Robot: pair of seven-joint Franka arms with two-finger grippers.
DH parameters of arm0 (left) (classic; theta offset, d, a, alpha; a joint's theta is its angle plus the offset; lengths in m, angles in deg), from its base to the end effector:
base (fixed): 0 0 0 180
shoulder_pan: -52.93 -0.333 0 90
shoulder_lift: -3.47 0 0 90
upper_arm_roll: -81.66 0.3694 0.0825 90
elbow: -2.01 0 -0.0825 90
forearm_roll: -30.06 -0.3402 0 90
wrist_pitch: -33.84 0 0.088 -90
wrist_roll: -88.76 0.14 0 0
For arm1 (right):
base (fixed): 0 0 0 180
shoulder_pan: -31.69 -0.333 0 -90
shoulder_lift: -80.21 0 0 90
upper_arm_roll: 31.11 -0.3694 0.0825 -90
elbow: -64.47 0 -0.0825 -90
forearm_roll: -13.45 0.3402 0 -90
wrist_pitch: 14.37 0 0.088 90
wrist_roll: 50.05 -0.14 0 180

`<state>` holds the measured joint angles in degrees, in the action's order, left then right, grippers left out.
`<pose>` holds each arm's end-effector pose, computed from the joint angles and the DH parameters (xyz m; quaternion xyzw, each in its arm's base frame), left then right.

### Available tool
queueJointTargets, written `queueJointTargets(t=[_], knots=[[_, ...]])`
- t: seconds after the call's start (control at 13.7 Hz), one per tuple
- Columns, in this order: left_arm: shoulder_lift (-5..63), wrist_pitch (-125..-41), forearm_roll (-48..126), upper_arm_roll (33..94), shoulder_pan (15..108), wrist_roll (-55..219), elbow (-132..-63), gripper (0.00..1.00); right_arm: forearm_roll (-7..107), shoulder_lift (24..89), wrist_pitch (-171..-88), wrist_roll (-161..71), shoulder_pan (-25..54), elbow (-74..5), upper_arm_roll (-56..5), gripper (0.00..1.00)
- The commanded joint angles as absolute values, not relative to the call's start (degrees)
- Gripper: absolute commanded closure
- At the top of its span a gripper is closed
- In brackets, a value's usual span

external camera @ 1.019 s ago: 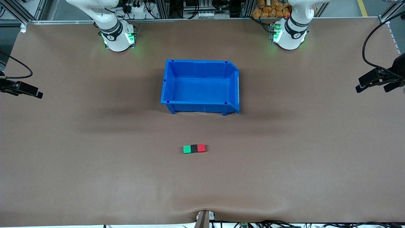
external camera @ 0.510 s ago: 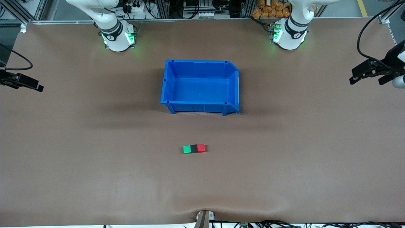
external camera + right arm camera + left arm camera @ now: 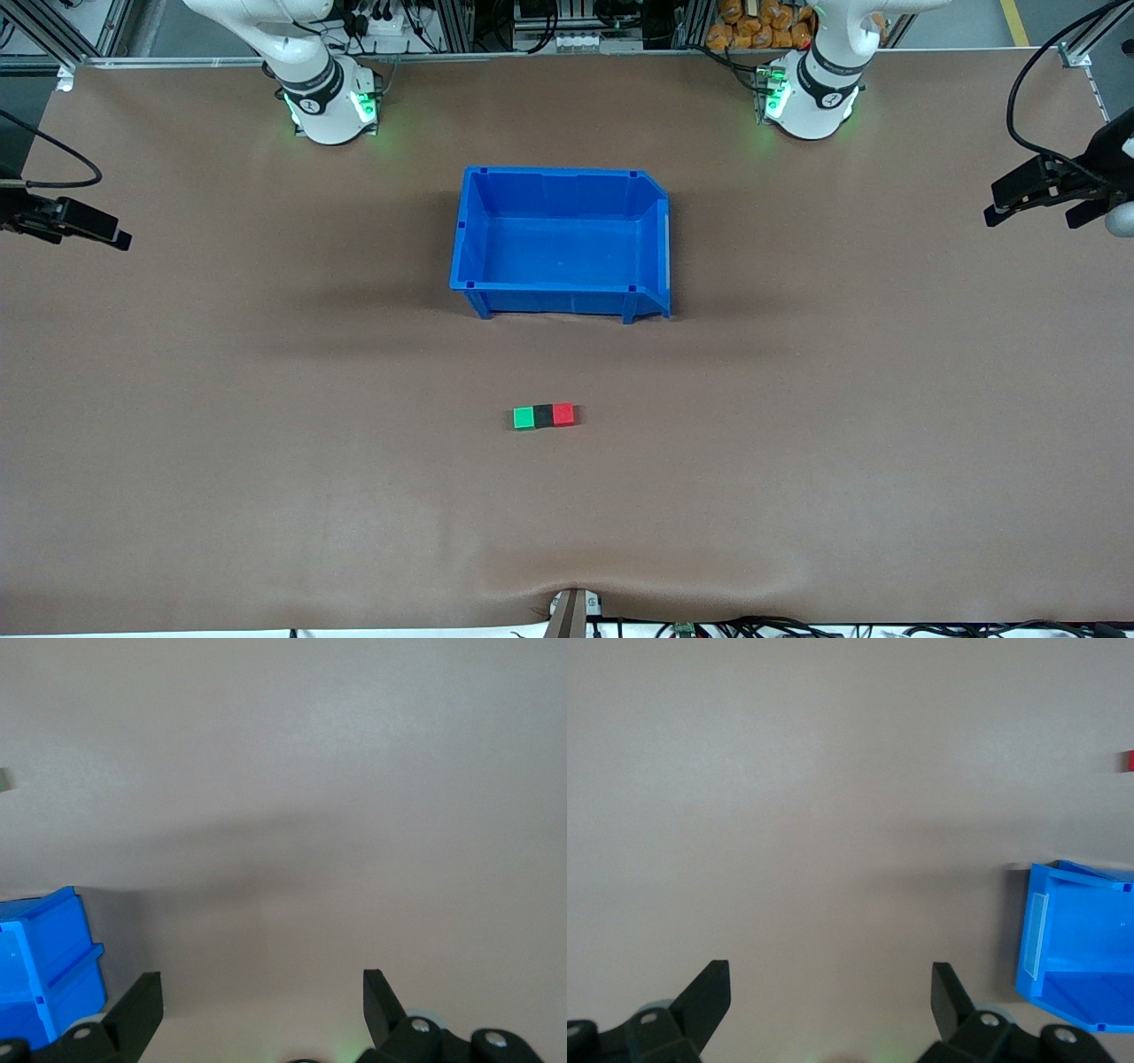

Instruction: Attach green and red cubes to black cube

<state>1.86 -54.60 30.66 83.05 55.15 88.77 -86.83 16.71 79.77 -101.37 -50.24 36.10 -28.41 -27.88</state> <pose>0.4988 -0.0085 0.6653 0.9999 -0.0075 0.0105 0.0056 0.4985 -0.0585 0.6158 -0.9957 0.0682 0.0531 0.0317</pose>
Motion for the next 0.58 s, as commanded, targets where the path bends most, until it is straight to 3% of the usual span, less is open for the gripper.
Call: queueJointTargets(t=[0.0,0.51], knots=[[1.2,-54.3,30.1,83.6,55.2,88.5,-86.7,0.0,16.7,81.5,-101.5,-51.4,35.6,-30.0,-27.9,0.0],[2.3,-54.2,30.1,83.7,54.2,88.1,-85.8,0.0,16.8,81.3,-101.7,-50.8,35.9,-30.0,-27.8,0.0]])
